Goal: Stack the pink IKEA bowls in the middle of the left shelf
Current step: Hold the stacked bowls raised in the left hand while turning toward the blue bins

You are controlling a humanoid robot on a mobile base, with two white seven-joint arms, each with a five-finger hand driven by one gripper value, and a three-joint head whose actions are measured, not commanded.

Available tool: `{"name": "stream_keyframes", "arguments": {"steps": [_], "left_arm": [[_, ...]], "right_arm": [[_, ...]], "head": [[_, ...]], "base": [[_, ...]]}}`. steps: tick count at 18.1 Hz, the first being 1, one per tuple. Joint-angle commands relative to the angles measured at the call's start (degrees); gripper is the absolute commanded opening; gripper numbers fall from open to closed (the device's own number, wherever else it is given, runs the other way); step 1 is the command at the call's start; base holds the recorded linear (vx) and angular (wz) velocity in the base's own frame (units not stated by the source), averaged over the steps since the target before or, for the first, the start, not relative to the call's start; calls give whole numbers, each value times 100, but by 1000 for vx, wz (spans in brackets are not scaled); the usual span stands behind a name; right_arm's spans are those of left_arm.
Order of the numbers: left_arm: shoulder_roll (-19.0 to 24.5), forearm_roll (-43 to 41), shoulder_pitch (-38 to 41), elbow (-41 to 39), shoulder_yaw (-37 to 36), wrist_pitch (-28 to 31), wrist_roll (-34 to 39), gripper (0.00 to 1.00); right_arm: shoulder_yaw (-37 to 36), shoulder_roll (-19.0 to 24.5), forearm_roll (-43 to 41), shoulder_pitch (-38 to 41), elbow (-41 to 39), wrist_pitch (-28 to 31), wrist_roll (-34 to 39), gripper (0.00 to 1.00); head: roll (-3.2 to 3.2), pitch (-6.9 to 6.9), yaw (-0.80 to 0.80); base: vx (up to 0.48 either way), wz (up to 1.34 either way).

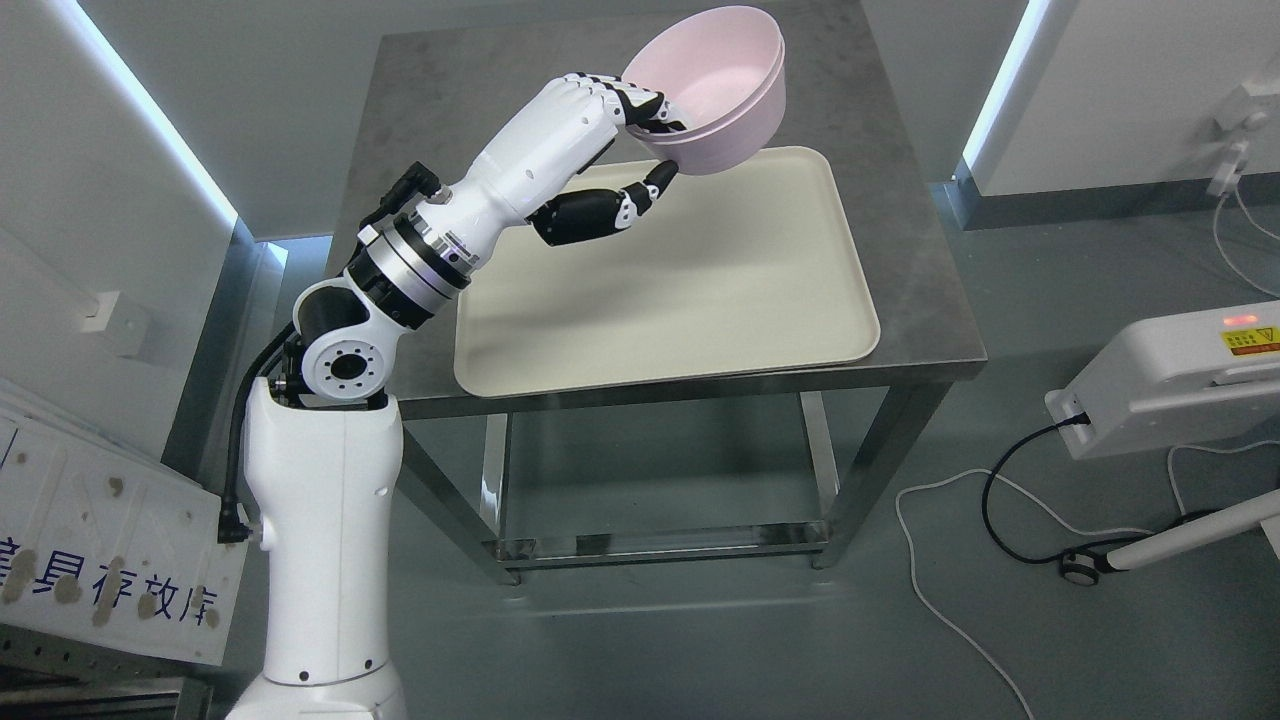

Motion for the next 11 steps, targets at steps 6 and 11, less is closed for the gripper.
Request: {"name": "stream_keyframes", "arguments": {"steps": [6,11], "left_arm": [[100,259,-33,-69,159,40,-4,5],[100,285,-41,-60,159,40,-4,6]], "right_arm": [[-26,-100,-9,1,-100,3,-3,100],[-26,-100,-9,1,-100,3,-3,100]], "head": [[0,0,0],[0,0,0]], "base": [[-77,-96],[-122,-193]]}}
